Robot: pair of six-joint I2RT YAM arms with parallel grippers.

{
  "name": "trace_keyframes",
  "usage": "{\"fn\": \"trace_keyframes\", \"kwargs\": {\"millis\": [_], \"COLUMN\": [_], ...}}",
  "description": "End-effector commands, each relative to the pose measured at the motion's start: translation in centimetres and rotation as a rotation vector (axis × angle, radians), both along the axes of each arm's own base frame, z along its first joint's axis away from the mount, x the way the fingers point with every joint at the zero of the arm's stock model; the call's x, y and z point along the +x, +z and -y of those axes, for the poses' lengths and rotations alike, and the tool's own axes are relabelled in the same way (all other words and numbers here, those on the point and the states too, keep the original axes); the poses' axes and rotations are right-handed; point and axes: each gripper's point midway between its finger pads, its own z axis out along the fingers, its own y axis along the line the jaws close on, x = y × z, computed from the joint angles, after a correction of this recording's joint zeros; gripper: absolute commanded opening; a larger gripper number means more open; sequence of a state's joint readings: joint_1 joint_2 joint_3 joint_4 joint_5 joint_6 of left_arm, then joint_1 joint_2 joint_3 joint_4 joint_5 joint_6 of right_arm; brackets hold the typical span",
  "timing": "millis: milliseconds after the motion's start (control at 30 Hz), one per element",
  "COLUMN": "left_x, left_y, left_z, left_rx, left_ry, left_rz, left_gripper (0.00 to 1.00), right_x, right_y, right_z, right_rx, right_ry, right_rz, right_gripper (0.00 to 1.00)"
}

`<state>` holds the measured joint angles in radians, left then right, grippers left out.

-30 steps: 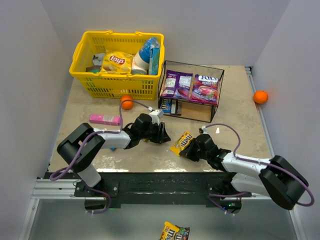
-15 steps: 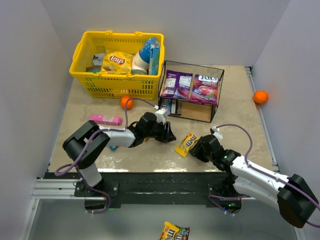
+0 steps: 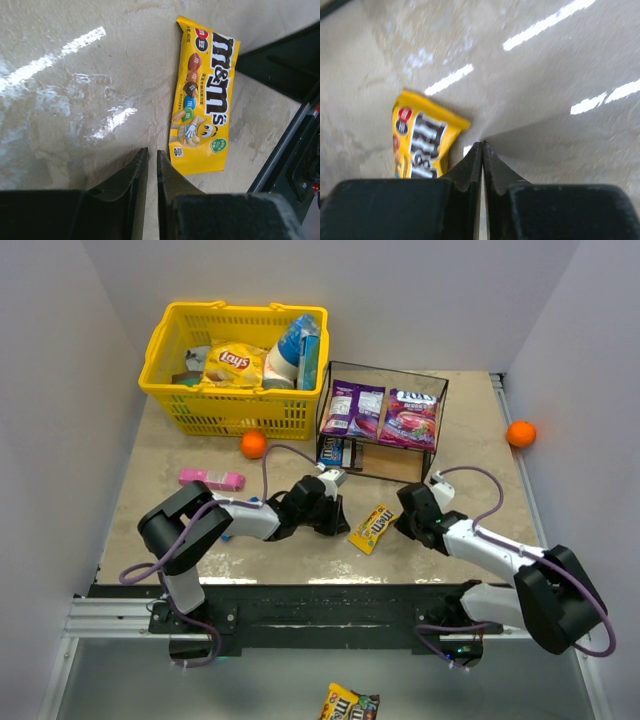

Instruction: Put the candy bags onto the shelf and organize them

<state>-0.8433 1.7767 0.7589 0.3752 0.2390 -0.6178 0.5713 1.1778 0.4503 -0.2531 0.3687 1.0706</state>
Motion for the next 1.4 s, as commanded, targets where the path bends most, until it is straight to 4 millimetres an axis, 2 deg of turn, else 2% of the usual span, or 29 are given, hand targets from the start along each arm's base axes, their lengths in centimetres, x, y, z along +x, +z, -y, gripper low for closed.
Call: {"fn": "trace_keyframes", "kwargs": {"millis": [0, 133, 200, 367, 500, 567, 600, 633, 667, 733, 767, 833, 967, 1033, 1100, 1133, 1167, 1200, 1233, 1267, 1300, 1333, 1367], "left_x": [-0.8, -1.8, -2.6, -4.0, -3.9, -3.5, -3.1, -2.9, -2.6, -1.8, -1.5, -0.7, 1.0, 2.0, 2.6, 3.0, 3.3, 3.6, 4.0, 4.5, 4.8, 5.2, 5.4], "left_y": [-0.3, -1.1, -1.3, -1.2, -0.9, -0.5, -0.4, 0.2, 0.6, 1.6, 2.0, 3.2, 5.3, 6.6, 7.1, 7.6, 7.6, 7.1, 7.6, 7.4, 6.4, 6.5, 6.1], "left_z": [0.9, 1.3, 1.5, 2.2, 2.2, 2.1, 2.0, 2.1, 2.1, 2.4, 2.5, 3.1, 4.2, 4.8, 5.3, 5.8, 6.0, 6.1, 6.6, 6.6, 6.6, 6.9, 6.9], "left_rx": [0.005, 0.013, 0.015, -0.008, -0.006, 0.002, 0.012, 0.010, 0.011, 0.009, 0.008, 0.001, -0.028, -0.045, -0.056, -0.067, -0.066, -0.057, -0.068, -0.055, -0.031, -0.030, -0.021], "left_ry": [-0.006, -0.030, -0.045, -0.083, -0.078, -0.063, -0.051, -0.048, -0.042, -0.027, -0.023, -0.016, 0.005, 0.016, 0.022, 0.024, 0.030, 0.042, 0.045, 0.068, 0.079, 0.086, 0.095], "left_rz": [0.012, -0.007, -0.011, -0.007, 0.011, 0.025, 0.040, 0.052, 0.064, 0.096, 0.107, 0.146, 0.222, 0.266, 0.291, 0.304, 0.308, 0.302, 0.308, 0.316, 0.304, 0.308, 0.305], "left_gripper": [0.15, 0.13, 0.12, 0.11, 0.11, 0.11, 0.11, 0.11, 0.12, 0.12, 0.13, 0.15, 0.18, 0.19, 0.20, 0.20, 0.21, 0.21, 0.21, 0.21, 0.21, 0.21, 0.21], "right_x": [4.0, 5.4, 6.1, 7.7, 8.0, 7.7, 7.7, 7.5, 7.0, 6.5, 5.6, 4.8, 2.4, 0.7, -0.3, -1.5, -1.7, -2.1, -2.8, -2.9, -3.1, -3.6, -3.6], "right_y": [1.9, 1.6, 2.3, 2.9, 3.9, 4.4, 5.5, 5.7, 5.7, 6.8, 6.6, 6.9, 5.8, 4.6, 4.5, 3.4, 3.8, 3.6, 3.0, 3.3, 3.3, 2.7, 3.0], "right_z": [-0.9, -3.1, -4.6, -6.4, -4.9, -3.2, -2.6, -1.8, -0.6, 0.6, 1.5, 2.2, 2.0, 1.1, 0.3, -0.3, -0.7, -0.8, -1.1, -1.4, -1.5, -1.6, -2.1], "right_rx": [0.008, 0.032, 0.073, 0.083, 0.026, -0.018, -0.024, -0.031, -0.070, -0.087, -0.108, -0.102, -0.025, 0.056, 0.132, 0.182, 0.222, 0.241, 0.271, 0.296, 0.313, 0.329, 0.354], "right_ry": [0.074, 0.179, 0.233, 0.325, 0.262, 0.185, 0.158, 0.117, 0.084, 0.037, 0.006, -0.021, -0.025, -0.008, 0.007, 0.021, 0.029, 0.033, 0.041, 0.047, 0.054, 0.057, 0.072], "right_rz": [0.091, 0.079, 0.105, 0.130, 0.141, 0.142, 0.168, 0.165, 0.154, 0.171, 0.146, 0.157, 0.115, 0.070, 0.072, 0.033, 0.052, 0.052, 0.038, 0.050, 0.053, 0.042, 0.051], "right_gripper": [0.03, 0.00, 0.00, 0.00, 0.00, 0.13, 0.19, 0.34, 0.41, 0.53, 0.57, 0.62, 0.66, 0.68, 0.68, 0.68, 0.68, 0.68, 0.68, 0.68, 0.67, 0.67, 0.66]}}
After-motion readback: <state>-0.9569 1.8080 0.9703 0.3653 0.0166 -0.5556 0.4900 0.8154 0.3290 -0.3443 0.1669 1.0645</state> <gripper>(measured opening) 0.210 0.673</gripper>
